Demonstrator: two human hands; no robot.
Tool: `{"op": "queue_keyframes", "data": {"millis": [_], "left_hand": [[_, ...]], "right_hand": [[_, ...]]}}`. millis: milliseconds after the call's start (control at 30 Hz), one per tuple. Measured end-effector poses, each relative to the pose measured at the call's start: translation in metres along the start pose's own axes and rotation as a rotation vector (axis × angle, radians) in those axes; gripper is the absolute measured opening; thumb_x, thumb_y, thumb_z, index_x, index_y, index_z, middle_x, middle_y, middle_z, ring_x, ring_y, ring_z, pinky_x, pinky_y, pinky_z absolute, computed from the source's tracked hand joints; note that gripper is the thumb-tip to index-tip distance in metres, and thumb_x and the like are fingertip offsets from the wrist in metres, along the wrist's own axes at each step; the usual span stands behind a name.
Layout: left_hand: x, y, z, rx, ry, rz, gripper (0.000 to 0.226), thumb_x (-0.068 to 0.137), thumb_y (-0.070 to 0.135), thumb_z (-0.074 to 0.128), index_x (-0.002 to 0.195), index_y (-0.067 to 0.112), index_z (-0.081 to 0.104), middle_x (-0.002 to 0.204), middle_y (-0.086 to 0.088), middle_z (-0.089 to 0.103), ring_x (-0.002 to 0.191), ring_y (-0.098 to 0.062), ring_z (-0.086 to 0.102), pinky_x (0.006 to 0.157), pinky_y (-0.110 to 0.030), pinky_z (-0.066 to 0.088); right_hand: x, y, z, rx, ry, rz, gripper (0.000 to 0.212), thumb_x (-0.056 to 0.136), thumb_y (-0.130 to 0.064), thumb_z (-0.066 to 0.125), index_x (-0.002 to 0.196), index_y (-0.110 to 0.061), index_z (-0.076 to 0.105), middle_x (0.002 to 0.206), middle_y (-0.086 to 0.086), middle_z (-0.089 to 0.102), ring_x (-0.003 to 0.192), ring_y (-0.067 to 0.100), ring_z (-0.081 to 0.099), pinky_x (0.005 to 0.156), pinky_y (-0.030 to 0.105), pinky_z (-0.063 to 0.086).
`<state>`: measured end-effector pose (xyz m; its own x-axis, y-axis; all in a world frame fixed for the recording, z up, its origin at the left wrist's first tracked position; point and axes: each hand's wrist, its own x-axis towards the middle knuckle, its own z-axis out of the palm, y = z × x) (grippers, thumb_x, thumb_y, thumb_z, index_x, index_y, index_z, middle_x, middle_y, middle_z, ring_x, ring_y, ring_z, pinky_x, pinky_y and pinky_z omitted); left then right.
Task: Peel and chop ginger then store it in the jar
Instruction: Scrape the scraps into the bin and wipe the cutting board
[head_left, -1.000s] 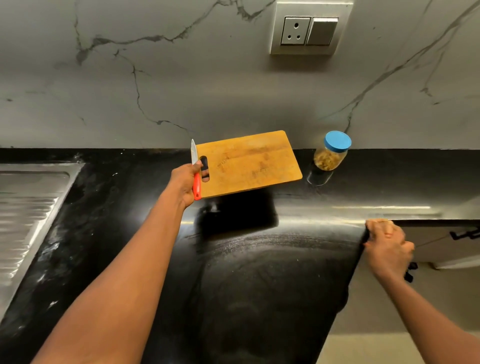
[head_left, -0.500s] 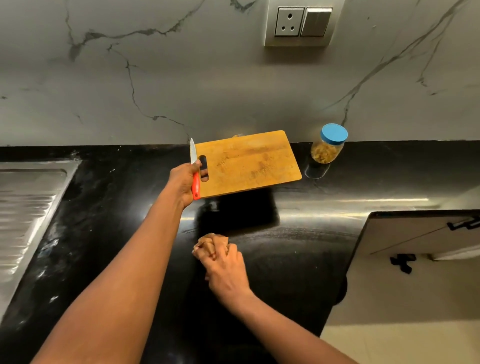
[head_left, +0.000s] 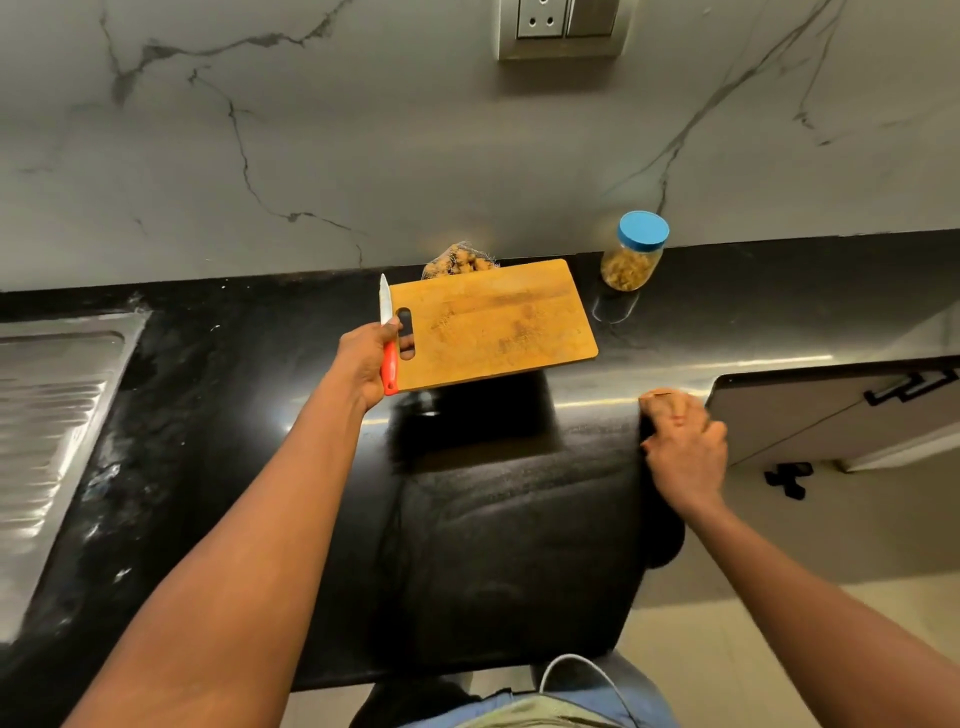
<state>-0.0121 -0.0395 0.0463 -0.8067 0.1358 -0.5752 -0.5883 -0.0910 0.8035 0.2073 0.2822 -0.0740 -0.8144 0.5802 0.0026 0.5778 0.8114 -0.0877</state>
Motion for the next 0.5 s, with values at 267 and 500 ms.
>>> {"op": "queue_keyframes", "data": {"millis": [267,500], "left_hand": [[-0.012,0.002,-0.007,0.0,-0.018,0.032,0.028,0.1,0.019,0.052,0.122,0.002,0.056,0.085,-0.01,0.068,0.07,-0.018,0.062,0.055,-0.025,0.056],[-0.001,0.001,-0.016,0.01,0.013,0.019,0.02,0.1,0.019,0.051,0.113,0.006,0.06,0.097,-0.014,0.069,0.075,-0.021,0.065,0.065,-0.033,0.057]], "right_hand": [[-0.021,-0.069,-0.037,0.264,0.128,-0.158,0.062,0.078,-0.025,0.071,0.135,-0.03,0.046,0.132,0.007,0.047,0.101,0.034,0.054,0.08,0.043,0.049],[-0.149,-0.239,-0.013,0.279,-0.144,-0.782,0.061,0.059,-0.034,0.082,0.114,-0.031,0.055,0.111,0.007,0.052,0.083,0.028,0.057,0.062,0.036,0.049]]}}
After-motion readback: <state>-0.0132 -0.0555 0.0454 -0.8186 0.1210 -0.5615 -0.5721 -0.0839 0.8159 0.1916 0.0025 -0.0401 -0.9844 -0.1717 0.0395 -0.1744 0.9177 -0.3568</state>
